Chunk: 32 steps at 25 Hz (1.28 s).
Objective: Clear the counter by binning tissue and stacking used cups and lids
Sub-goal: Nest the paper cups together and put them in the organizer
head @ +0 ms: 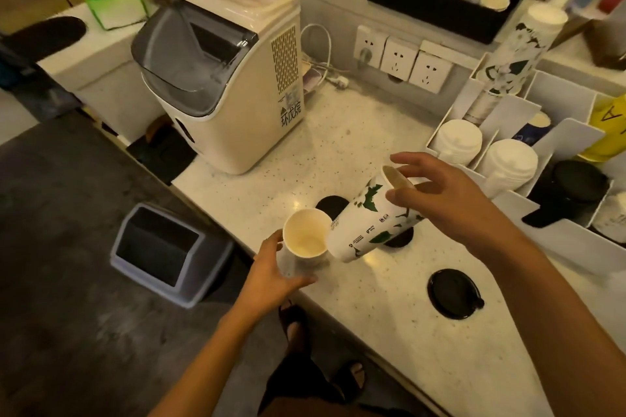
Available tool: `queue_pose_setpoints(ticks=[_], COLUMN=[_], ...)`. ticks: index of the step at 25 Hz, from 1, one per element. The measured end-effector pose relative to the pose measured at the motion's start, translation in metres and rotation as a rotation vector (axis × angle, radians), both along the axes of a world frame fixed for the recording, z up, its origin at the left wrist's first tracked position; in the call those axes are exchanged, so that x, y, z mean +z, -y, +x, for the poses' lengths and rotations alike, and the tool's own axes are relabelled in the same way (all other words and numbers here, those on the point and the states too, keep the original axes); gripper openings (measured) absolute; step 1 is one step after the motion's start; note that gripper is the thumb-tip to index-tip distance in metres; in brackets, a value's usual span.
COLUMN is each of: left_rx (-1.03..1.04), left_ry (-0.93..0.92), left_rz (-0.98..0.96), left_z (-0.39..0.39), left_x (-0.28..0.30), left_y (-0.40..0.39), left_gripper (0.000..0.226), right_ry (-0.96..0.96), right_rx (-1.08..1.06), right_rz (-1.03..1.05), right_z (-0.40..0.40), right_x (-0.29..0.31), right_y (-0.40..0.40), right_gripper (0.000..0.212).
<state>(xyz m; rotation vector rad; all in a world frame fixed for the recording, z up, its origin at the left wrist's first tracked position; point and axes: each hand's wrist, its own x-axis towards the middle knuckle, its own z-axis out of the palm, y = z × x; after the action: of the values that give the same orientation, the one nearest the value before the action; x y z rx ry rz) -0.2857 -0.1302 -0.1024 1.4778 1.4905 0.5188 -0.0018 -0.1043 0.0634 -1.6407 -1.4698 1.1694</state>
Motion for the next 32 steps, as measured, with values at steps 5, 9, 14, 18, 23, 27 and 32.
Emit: queue_pose_setpoints(ticks=[5, 9, 14, 18, 23, 27, 32], left_rx=[0.048, 0.111, 0.14, 0.152, 0.192, 0.199, 0.186], left_ry=[0.151, 0.159, 0.203, 0.276, 0.322, 0.324, 0.288], left_rz=[0.086, 0.127, 0.147, 0.154, 0.148, 0.153, 0.17], left_z=[0.018, 0.022, 0.021, 0.022, 0.026, 0.028, 0.027], left_x=[-0.009, -0.008, -0.011, -0.015, -0.017, -0.019, -0.021], left_y=[-0.012, -0.015, -0.013, -0.009, -0.006, -0.006, -0.005], left_gripper=[0.111, 0.098, 0.088, 0.085, 0.078, 0.076, 0.07], right_ry=[0.066, 0.113, 0.247, 0.382, 0.501, 0.542, 0.546], right_rx=[0.031, 0.053, 0.189, 0.402, 0.592, 0.64, 0.622], right_rz=[0.051, 0.089, 0.129, 0.146, 0.215, 0.208, 0.172], right_z=[-0.019, -0.035, -0.057, -0.072, -0.092, -0.102, -0.105], right_x=[0.003, 0.0, -0.011, -0.02, -0.032, -0.048, -0.075], right_y=[-0.016, -0.025, -0.03, -0.026, -0.022, -0.021, -0.016], right_gripper=[0.055, 0.056, 0.067, 0.082, 0.085, 0.082, 0.082])
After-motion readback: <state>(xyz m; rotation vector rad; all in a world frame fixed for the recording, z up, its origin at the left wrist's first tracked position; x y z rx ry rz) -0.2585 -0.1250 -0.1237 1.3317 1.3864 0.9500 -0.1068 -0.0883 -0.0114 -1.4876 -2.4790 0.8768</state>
